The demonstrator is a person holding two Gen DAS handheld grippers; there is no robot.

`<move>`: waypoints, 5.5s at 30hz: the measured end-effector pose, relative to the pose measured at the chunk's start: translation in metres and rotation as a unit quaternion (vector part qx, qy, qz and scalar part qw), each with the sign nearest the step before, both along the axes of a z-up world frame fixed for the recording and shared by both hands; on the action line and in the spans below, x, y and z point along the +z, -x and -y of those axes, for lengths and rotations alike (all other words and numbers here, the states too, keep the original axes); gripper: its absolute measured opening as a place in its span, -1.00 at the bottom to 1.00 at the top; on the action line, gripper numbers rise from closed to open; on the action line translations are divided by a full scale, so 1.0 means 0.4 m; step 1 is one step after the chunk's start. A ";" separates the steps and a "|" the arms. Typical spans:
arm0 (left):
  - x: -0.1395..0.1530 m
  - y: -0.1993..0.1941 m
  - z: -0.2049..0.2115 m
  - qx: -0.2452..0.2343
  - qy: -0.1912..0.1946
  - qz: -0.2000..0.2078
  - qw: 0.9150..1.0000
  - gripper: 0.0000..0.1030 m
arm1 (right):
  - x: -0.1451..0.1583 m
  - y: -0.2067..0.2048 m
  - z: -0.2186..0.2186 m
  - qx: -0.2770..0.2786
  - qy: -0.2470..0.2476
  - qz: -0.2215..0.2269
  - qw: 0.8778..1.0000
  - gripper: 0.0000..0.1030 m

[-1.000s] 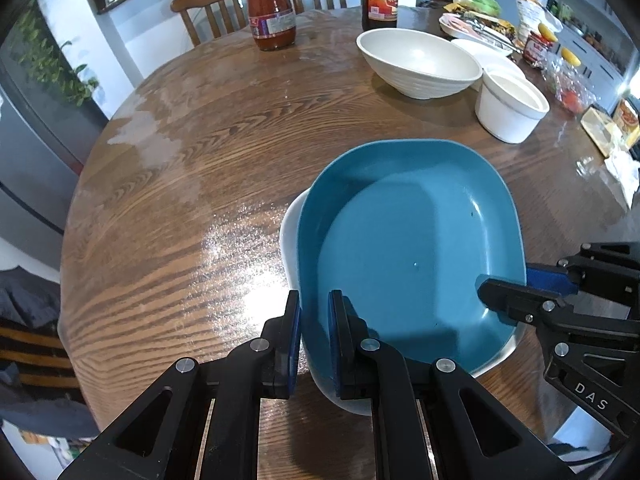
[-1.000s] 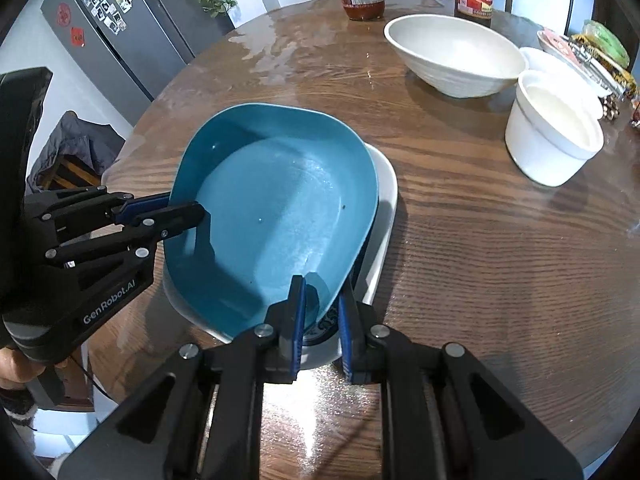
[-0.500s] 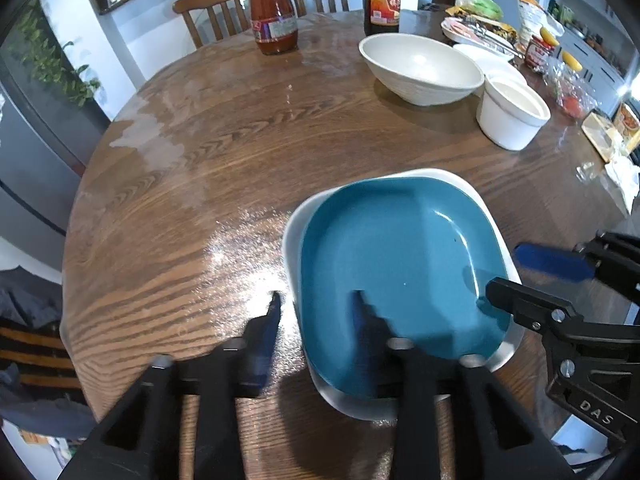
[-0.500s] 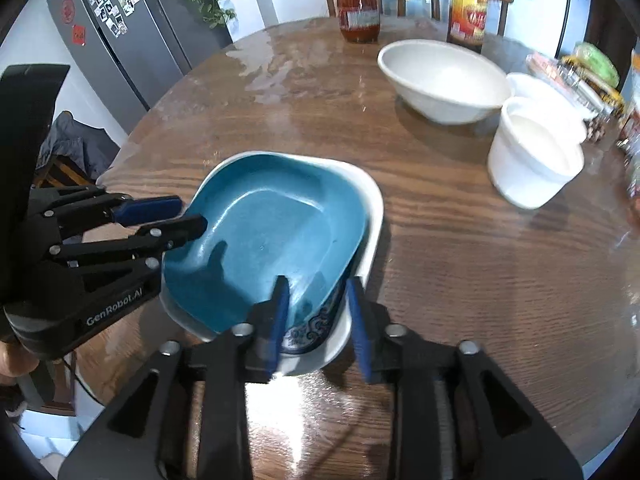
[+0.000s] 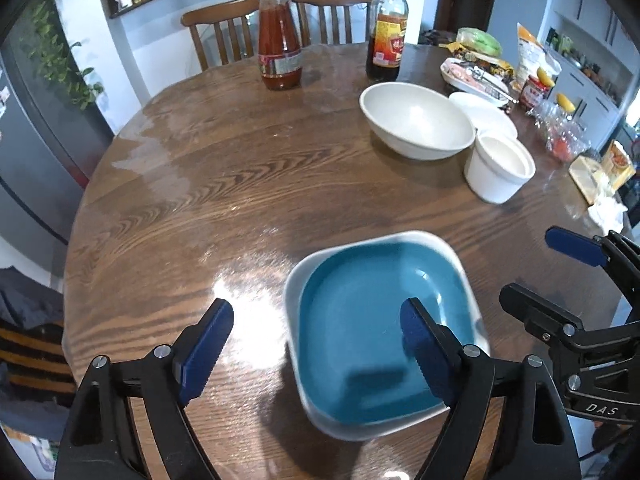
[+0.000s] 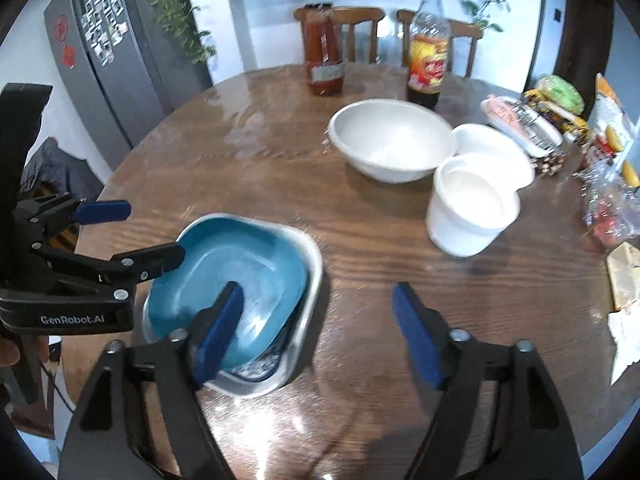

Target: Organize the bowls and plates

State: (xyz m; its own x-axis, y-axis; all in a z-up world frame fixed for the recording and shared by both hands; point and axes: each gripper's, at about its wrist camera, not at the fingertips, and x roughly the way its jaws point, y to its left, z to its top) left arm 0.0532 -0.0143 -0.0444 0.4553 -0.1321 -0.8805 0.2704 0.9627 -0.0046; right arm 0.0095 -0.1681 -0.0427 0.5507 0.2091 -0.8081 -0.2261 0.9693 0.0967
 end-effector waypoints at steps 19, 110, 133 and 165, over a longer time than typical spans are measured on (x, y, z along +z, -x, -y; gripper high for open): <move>0.030 -0.257 0.187 0.022 0.035 -0.026 0.999 0.83 | 0.053 -0.067 0.240 -0.118 0.007 0.029 0.993 0.99; -0.131 -0.335 0.027 0.009 0.021 -0.099 0.995 -0.43 | -0.134 -0.437 -0.052 0.044 0.002 -0.109 0.993 -0.56; -0.037 -0.305 0.111 -0.016 0.034 -0.061 0.997 -0.43 | -0.043 -0.366 0.029 0.008 -0.014 -0.084 0.996 -0.56; -0.125 -0.004 0.438 -0.152 0.002 -0.061 0.986 -0.42 | -0.125 -0.025 0.323 -0.122 0.005 -0.126 0.984 -0.51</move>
